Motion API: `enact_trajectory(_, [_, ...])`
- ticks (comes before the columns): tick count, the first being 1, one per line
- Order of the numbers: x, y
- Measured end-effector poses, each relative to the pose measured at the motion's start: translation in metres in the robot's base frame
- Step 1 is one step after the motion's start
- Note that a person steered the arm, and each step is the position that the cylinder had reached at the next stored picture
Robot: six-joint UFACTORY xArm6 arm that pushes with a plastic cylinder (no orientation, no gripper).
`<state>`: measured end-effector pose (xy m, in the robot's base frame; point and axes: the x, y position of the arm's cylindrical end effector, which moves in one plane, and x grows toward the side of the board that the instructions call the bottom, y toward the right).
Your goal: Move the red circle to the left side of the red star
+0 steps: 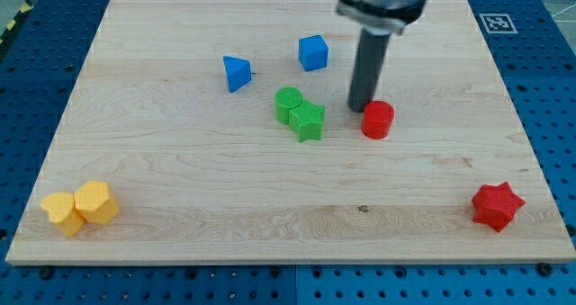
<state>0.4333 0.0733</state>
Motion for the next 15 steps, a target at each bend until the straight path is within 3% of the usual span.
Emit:
enact_trajectory(3, [0.003,-0.003])
enact_trajectory(6, [0.08,0.031])
enact_trajectory(7, [0.084,0.03])
enact_trajectory(8, [0.072,0.008])
enact_trajectory(10, [-0.029,-0.018])
enact_trajectory(12, [-0.043,0.004])
enact_trajectory(15, [0.056,0.059])
